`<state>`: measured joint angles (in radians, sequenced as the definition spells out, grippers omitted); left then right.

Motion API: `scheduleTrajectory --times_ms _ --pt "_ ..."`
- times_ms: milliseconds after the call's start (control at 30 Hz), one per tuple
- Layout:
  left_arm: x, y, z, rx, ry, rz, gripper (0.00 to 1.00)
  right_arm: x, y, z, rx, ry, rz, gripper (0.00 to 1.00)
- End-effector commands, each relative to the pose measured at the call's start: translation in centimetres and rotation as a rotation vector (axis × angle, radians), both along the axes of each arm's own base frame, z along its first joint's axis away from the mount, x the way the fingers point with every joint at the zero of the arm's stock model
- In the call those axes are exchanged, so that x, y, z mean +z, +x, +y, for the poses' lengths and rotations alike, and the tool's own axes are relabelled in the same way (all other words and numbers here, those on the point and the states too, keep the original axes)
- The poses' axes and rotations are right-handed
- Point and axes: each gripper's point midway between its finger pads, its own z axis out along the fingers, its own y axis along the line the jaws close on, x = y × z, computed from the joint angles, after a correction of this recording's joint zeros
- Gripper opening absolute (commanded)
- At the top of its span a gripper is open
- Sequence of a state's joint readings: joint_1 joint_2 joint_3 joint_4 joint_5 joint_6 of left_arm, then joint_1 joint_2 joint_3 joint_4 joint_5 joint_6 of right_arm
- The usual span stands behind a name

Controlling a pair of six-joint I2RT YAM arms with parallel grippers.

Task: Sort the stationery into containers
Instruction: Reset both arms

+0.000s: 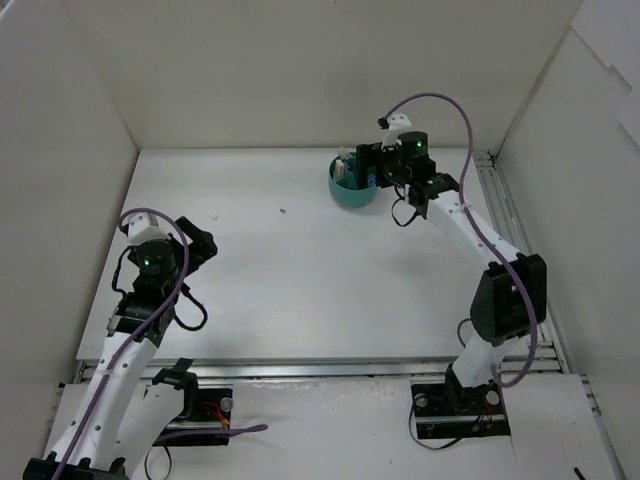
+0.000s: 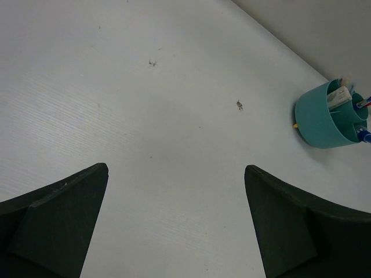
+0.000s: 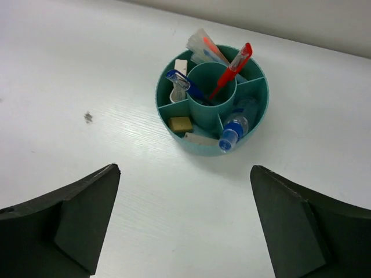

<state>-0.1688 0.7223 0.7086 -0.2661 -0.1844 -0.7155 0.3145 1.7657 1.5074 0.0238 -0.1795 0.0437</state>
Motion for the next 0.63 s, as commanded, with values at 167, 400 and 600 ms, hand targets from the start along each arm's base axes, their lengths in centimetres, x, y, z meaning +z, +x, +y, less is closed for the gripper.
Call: scheduleTrajectory --times_ms 167,400,600 --pt "5.7 1.3 0.4 -0.024 0.088 -0.097 1.0 7.4 -5.3 -6.7 -0.272 0.145 -0.176 0.98" --pt "6.7 1.8 0.3 -0.046 0.122 -0.114 1.0 6.4 -9.7 -10.9 -0.439 0.11 -0.182 0.98" --pt "6.3 2.3 -0.7 -0.098 0.12 -0.108 1.0 6.8 -12.3 -12.2 -0.482 0.136 -0.216 0.98"
